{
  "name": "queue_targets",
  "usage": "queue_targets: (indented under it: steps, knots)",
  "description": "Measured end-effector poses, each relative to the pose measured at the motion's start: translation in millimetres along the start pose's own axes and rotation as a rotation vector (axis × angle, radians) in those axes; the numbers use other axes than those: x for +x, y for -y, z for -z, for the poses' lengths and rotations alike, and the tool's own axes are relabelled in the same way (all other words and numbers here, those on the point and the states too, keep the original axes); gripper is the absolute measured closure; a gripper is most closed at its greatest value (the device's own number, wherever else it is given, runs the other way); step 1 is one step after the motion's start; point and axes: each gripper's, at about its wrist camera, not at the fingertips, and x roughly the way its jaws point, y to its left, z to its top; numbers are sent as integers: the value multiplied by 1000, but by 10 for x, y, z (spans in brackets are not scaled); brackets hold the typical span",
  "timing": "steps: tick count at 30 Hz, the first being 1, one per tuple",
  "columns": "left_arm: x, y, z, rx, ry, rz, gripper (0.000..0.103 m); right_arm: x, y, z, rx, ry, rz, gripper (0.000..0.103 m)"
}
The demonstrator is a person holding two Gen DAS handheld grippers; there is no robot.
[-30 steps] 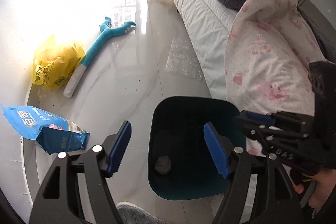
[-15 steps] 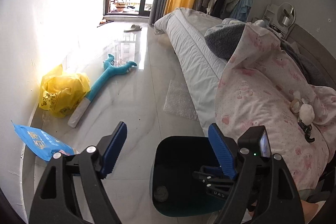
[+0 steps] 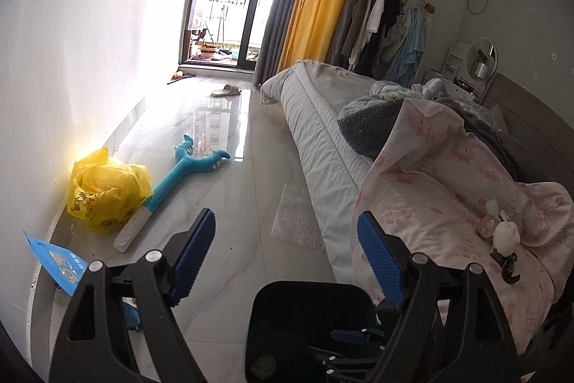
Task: Collect trash
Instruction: 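Move both grippers back over the items on the duvet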
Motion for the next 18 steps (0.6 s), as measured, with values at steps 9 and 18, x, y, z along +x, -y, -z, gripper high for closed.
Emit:
queue_targets:
  steps: [9, 18]
  knots:
    - [-72, 304, -188, -8, 99, 4, 10, -683, 165, -42, -32, 177, 22, 40]
    - [75, 703, -231, -2, 104, 59, 8, -1358, 417, 37, -75, 356, 89, 30]
